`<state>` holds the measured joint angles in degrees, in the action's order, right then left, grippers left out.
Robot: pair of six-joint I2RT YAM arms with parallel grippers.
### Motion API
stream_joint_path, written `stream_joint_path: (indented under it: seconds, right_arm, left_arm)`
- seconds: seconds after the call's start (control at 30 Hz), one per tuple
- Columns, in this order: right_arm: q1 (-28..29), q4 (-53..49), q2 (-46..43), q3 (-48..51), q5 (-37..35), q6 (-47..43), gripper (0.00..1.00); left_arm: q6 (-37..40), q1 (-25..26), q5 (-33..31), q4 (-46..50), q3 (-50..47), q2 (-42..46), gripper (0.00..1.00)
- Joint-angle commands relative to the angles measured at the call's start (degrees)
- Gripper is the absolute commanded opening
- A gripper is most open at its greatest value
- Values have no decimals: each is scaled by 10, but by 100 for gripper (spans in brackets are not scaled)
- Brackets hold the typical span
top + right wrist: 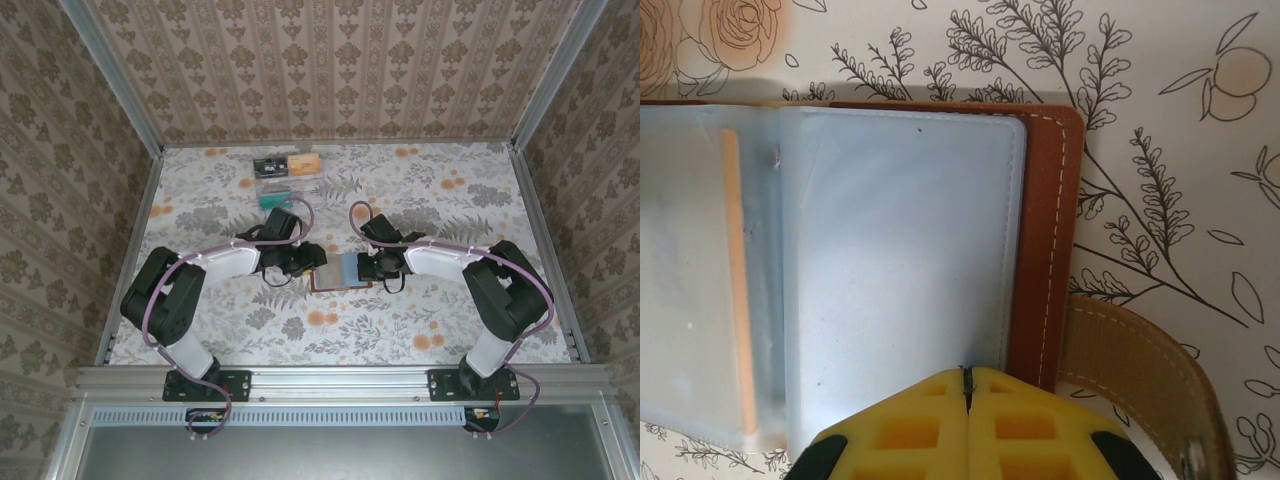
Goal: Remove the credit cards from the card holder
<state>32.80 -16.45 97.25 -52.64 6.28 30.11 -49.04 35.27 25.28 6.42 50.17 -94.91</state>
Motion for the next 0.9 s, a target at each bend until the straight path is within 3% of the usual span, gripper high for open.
stream_joint_path:
  seconds: [0.0,0.53,0.87]
  right_arm:
    - [3,-2,6,11,-6,5,7]
    - [3,3,6,15,0,10,7]
    - [3,6,5,18,2,14,7]
  left_arm:
    - [14,9,6,12,18,-23,41]
    - [15,22,36,-16,28,-50,43]
    - [21,31,54,-41,33,-42,63]
